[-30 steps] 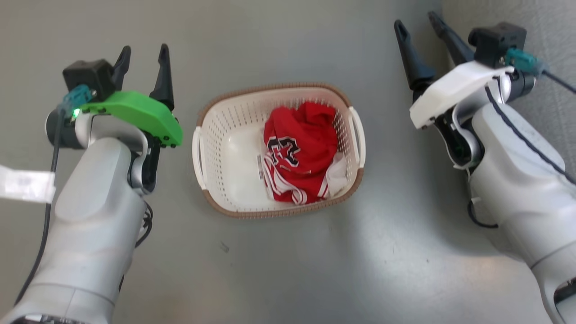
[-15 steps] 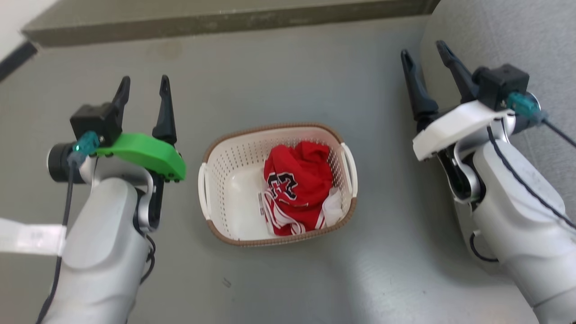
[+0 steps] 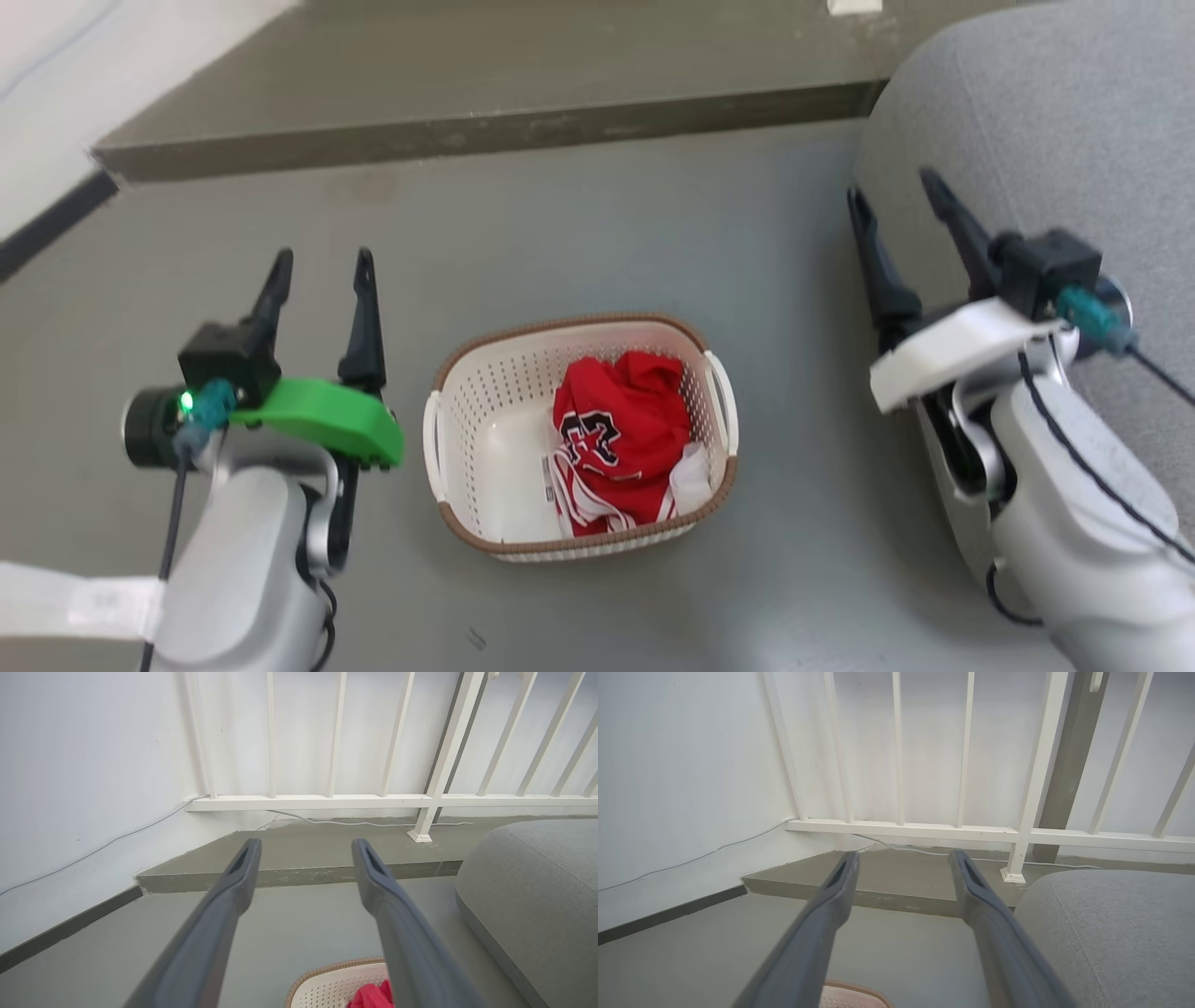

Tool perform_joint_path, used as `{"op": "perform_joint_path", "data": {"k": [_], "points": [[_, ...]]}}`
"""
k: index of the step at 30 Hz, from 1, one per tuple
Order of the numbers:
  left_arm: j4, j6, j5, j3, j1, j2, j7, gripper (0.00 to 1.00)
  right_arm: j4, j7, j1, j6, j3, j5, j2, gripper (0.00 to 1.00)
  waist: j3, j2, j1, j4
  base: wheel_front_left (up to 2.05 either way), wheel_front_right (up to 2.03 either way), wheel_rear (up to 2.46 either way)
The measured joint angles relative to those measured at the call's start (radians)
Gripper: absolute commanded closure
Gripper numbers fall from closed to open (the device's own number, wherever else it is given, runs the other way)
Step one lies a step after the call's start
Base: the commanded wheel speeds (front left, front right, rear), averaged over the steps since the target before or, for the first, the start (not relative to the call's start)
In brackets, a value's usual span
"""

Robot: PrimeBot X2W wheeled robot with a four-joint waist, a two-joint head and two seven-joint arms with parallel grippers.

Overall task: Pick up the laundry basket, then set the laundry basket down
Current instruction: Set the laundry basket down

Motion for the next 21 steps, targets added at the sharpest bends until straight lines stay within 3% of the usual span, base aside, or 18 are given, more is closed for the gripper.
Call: {"op": "perform_joint_path", "data": {"k": [21], "points": [[-0.081, 0.012, 0.038, 0.003, 0.225, -0.003, 0.000, 0.00, -0.028, 0.000, 0.233, -0.001, -0.050, -0.008, 0.024, 0.00, -0.120, 0.0000, 0.0000, 0.008, 0.00, 0.00, 0.00]]}}
